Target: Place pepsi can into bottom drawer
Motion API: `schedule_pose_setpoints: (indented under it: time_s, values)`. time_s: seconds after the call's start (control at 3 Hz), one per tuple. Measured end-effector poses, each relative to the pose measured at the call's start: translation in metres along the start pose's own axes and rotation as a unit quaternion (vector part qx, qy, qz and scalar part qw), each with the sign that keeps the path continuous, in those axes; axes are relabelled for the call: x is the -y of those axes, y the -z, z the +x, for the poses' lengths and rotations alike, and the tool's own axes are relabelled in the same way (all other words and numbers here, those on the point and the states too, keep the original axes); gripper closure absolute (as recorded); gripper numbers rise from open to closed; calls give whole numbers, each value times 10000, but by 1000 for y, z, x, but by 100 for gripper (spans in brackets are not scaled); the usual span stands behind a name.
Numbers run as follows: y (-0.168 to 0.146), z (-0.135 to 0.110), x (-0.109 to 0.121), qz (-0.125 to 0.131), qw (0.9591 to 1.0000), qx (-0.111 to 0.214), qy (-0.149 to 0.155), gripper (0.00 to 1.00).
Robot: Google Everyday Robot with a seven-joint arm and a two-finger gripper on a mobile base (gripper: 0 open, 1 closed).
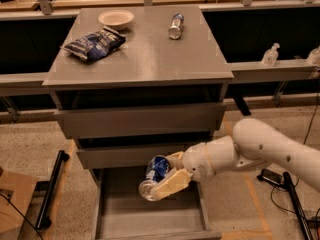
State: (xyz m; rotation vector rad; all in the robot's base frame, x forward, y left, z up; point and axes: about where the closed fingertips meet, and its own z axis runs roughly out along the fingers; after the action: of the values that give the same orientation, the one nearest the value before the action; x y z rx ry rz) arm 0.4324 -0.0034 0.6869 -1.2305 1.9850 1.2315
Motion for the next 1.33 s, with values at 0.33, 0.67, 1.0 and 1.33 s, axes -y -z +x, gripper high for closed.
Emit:
schedule_pose_setpoints:
  time_s: [0.33,0.67,1.0,1.33]
  values:
    - [-40,60,21,116,9976,435,-525,100]
    - [-56,77,46,322,9943,642,-794,100]
    - [-69,84,53,169,9962,457,-720,100]
    - [-103,107,82,100,9990,62,-442,100]
